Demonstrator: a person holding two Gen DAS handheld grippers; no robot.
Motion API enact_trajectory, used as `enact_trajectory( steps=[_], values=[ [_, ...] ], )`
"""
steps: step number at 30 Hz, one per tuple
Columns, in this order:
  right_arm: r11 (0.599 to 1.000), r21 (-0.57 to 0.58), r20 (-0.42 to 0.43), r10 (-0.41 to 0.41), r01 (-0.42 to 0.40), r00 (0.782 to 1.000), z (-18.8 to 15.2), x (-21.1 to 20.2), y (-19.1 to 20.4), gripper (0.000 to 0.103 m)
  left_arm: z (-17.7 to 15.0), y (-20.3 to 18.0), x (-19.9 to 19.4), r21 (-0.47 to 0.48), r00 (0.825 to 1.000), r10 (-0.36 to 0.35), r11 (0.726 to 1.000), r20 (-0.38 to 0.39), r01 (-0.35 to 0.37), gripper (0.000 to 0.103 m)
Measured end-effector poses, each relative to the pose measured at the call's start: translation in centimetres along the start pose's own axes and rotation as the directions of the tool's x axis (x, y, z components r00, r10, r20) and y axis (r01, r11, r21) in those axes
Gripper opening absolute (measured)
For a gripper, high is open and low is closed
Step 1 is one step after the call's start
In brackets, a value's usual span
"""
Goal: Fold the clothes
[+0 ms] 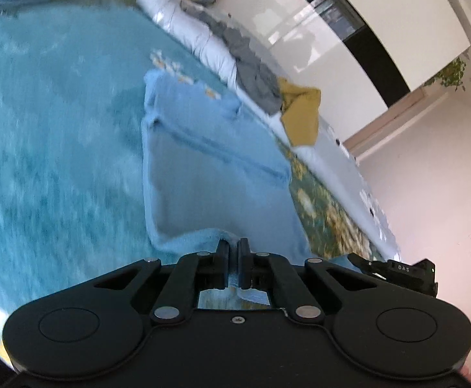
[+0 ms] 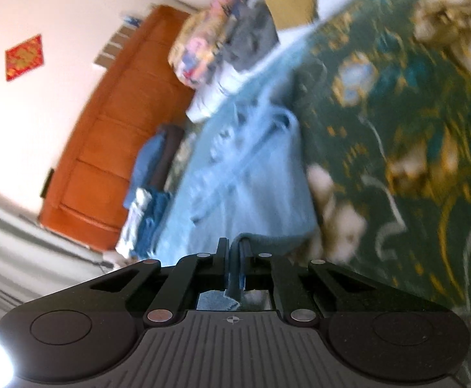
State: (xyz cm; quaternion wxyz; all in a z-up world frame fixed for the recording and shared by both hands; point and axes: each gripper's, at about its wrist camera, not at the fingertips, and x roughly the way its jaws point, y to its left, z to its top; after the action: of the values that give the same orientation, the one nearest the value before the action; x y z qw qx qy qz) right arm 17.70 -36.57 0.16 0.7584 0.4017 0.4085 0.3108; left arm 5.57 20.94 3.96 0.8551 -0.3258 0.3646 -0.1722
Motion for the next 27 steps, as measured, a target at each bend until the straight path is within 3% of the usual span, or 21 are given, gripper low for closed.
enact_trajectory(
  steps=[8, 18, 23, 27],
  values=[
    [0.998, -0.051, 0.1, 0.038, -0.033, 0.994, 4.7, 2.1, 1.9, 0.005, 5.2, 0.5, -0.4, 0.046, 0.995, 0.042, 0.998, 0.095, -0.047, 0.001],
    [0.994, -0.108, 0.158, 0.029, -0.012, 0.987, 10.9, 6.9, 3.4, 0.004, 10.7, -0.6, 3.9, 0.108, 0.982, 0.139, 0.982, 0.131, -0.153, 0.001],
    [0.994, -0.104, 0.193, 0.036, -0.016, 0.98, 13.6, 9.1, 3.2, 0.004, 13.2, -2.5, 8.9, 0.106, 0.978, 0.157, 0.98, 0.135, -0.172, 0.001],
    [0.995, -0.095, 0.168, -0.016, 0.032, 0.986, 15.3, 11.7, 2.4, 0.004, 15.0, -3.9, 14.1, 0.111, 0.977, 0.178, 0.975, 0.115, -0.191, 0.001]
  ],
)
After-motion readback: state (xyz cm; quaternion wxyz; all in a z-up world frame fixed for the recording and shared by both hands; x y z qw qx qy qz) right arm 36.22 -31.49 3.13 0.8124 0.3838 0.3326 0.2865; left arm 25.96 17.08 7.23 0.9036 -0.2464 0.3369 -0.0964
